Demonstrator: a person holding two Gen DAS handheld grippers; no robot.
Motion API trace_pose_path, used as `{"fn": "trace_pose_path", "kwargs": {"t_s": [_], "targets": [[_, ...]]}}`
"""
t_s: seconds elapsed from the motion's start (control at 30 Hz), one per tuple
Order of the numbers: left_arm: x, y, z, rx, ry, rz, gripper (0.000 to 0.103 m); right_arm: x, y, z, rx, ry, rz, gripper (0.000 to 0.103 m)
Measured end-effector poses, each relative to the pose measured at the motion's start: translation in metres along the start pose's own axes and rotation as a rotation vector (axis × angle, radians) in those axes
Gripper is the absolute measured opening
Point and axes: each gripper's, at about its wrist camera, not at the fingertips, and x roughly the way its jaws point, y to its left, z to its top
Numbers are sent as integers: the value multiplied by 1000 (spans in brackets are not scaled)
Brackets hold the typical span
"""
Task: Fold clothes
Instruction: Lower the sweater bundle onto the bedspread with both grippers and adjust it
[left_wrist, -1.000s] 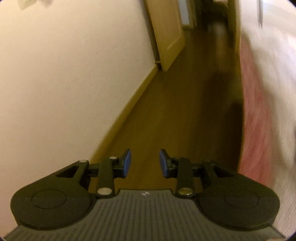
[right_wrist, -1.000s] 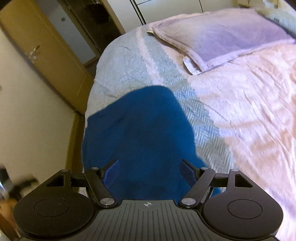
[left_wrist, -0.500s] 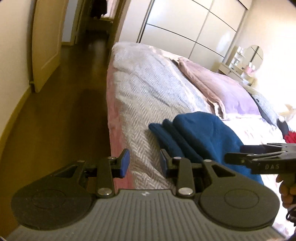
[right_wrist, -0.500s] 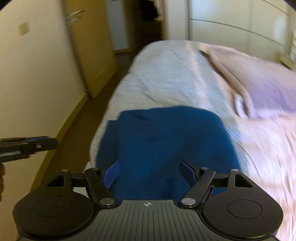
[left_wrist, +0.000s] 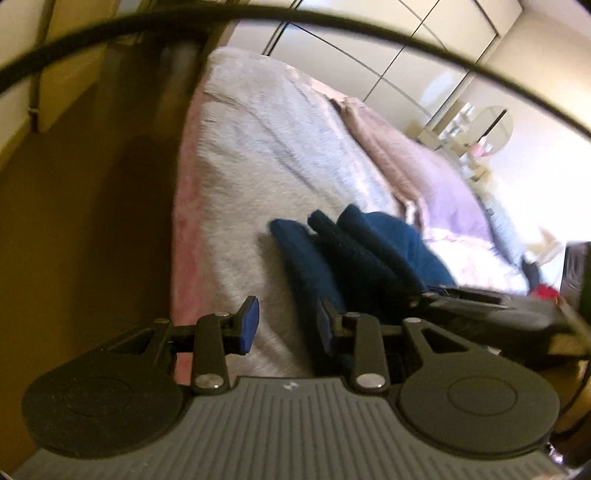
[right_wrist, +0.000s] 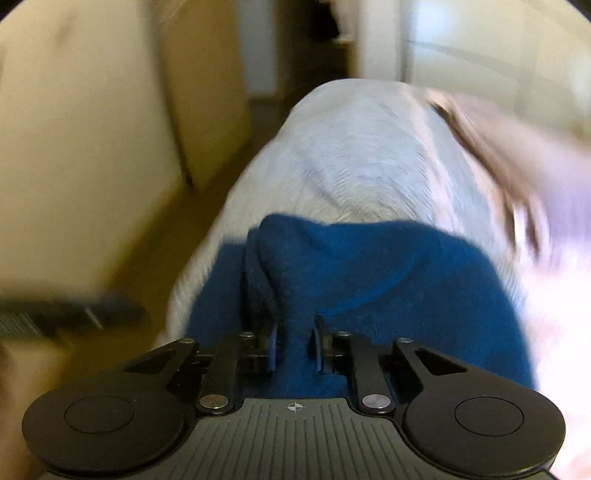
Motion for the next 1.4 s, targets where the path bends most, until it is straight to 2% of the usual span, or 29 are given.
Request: {"fn": "trace_pose_path", "kwargs": {"t_s": [0.07,0.2,0.23,0.3,0.33,0.43,0.53,0.63,0.7,0.77,0.83,0.97,1.1,1.2,1.27,1.33,1.37,1.4], "targets": [[14,-4,4,-12,15,-26,30,-20,-28,0,175,-55,54,17],[42,-8,8,-20,38,-58,29,-38,-56,-3,297,-104,88,17],[49,-8,9,-21,45,-64,28,-40,-58,-3,309,-111,94,17],[63,-9,10,1,58,-81,11,-45,-60,0,322,-141,109,17],[68,-11,10,19,59,-96,7,-48,-61,2,329,-157,116,17],[72,-22,14,70,14,-202,6,-58,-67,13,345,-203,136,17],[89,-31,13,105,5,-261,6,-63,-67,20,352,-207,151,17],[111,-20,2,82,39,-178,8,-55,-61,22,343,-160,164,16],[96,-12,3,24,-3,-179,10,-43,-54,19,328,-102,164,16],[71,-9,7,38,-47,-130,17,-35,-44,15,302,-65,159,17],[48,-4,10,61,-85,-78,17,-28,-38,14,305,-57,160,17],[24,18,11,47,-81,-12,17,-16,-15,15,255,-47,136,17],[11,32,2,-8,-64,19,17,5,8,6,169,0,95,17],[-4,38,-3,-44,-75,12,17,3,20,7,134,-39,78,17],[-10,41,-5,-75,-54,-9,17,22,31,1,66,22,53,21],[-10,38,-6,-102,-35,-23,17,45,40,-8,-10,112,40,34],[-10,35,-5,-111,-28,-29,17,47,46,-9,-69,113,43,39],[-12,33,-5,-118,-28,-38,17,42,50,-7,-105,103,58,57]]}}
